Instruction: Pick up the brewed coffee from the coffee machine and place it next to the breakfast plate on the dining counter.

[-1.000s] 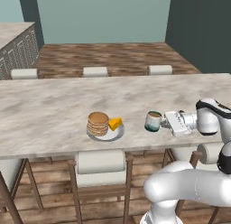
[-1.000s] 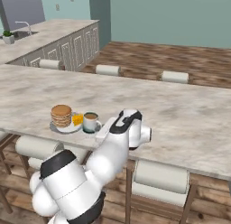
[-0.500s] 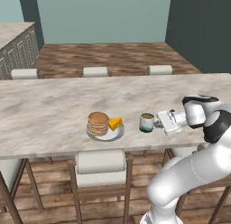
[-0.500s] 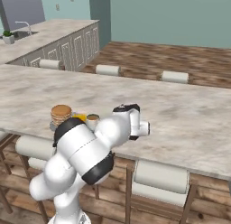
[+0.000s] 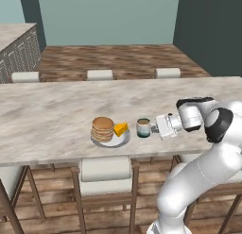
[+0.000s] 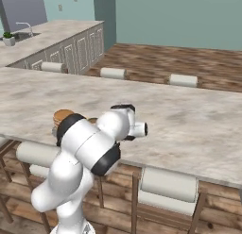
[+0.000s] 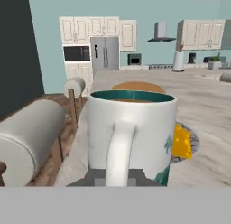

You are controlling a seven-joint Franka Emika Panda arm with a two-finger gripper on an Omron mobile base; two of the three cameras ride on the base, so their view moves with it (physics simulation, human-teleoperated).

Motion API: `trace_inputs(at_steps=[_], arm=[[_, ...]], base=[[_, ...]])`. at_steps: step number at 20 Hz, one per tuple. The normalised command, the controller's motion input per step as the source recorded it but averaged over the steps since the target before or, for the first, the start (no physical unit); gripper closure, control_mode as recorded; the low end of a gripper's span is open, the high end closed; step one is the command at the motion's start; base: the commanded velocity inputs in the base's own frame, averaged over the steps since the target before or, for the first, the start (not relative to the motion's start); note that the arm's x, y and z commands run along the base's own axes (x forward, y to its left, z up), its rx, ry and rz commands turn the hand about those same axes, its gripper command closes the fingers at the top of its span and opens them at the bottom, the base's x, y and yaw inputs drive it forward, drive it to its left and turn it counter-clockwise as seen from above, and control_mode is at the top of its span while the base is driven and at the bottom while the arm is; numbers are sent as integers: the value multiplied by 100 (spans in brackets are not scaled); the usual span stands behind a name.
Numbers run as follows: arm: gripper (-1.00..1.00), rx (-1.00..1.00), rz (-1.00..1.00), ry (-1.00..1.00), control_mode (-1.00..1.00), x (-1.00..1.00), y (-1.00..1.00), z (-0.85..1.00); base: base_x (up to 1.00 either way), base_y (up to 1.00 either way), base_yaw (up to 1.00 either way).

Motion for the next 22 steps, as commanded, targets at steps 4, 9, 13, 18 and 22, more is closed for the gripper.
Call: trace_inputs(at_steps=[4, 9, 13, 18, 22], arm=[[100, -5, -8, -5, -100, 34, 53, -15], [100, 0, 0, -9, -100, 5, -27, -31], [100, 0, 5, -9, -100, 1, -49, -21], [100, 0, 3, -2, -100, 14, -16, -25], [100, 0, 0, 0, -100, 30, 0, -24]], base=[[0, 0, 0], [0, 0, 0], [0, 0, 0], [0, 0, 0], [0, 0, 0]])
